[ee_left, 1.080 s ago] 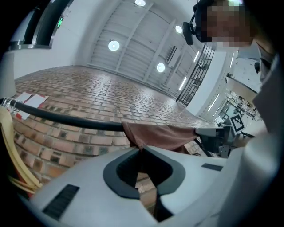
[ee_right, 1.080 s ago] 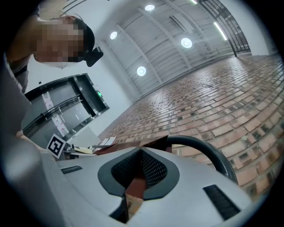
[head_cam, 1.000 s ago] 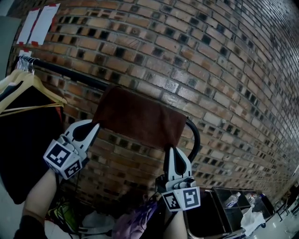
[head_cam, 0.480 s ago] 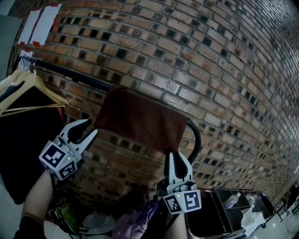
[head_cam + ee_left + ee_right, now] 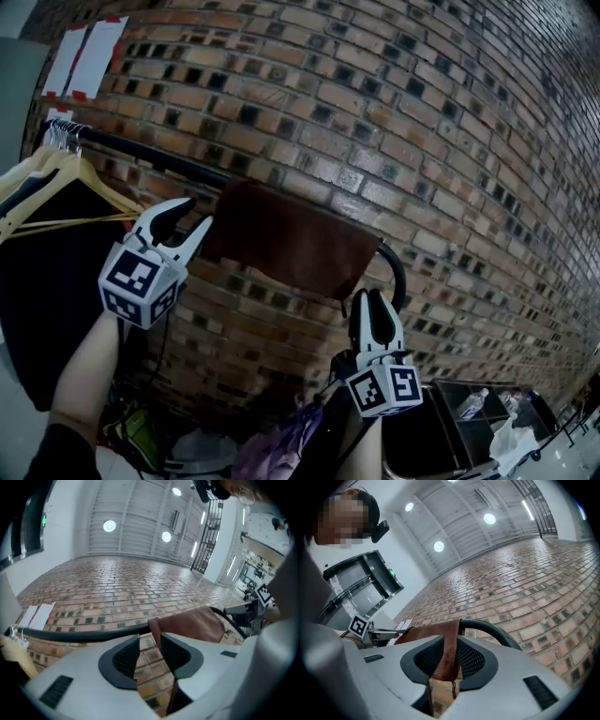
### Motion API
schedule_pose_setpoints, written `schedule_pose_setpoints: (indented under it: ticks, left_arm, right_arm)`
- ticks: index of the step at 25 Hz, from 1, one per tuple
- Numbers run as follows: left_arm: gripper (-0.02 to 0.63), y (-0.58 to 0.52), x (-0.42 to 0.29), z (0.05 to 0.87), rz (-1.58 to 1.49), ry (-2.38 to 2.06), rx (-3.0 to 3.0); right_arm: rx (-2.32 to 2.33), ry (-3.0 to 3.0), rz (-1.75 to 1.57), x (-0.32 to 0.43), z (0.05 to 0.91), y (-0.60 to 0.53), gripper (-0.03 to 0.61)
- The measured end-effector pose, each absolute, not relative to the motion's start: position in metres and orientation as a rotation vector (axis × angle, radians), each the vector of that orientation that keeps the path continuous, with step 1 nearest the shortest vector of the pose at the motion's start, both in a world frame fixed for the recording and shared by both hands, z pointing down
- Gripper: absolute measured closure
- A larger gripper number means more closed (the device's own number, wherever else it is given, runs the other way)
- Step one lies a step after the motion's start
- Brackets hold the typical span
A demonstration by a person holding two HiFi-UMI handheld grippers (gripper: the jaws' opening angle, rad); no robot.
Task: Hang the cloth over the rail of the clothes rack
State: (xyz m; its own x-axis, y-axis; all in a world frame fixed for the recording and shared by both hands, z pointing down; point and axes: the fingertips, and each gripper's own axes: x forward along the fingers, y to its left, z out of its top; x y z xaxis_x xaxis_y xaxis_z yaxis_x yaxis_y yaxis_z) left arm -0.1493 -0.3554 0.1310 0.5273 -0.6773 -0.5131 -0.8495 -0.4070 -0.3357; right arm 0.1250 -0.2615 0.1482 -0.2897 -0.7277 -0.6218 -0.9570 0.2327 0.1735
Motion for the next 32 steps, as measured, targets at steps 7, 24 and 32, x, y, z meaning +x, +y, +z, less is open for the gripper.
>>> schedule_pose_setpoints:
  ticks: [7, 24, 32]
  left_arm:
    - [0.439, -0.349, -0.127, 0.105, 0.130, 1.390, -1.788]
    - [0.568, -0.366, -0.103, 0.090, -0.132, 1.361, -1.729]
    - [0.572, -0.361, -0.105, 0.058, 0.138, 1.109, -2.443]
  right_arm:
    - [-1.542, 2.112, 0.789, 0.110, 0.145, -0.264, 0.511]
    - [-1.464, 2.114, 0.858, 0.106, 0.138, -0.247, 0.511]
    - [-1.493, 2.140, 0.822, 0.110, 0.136, -0.261, 0.508]
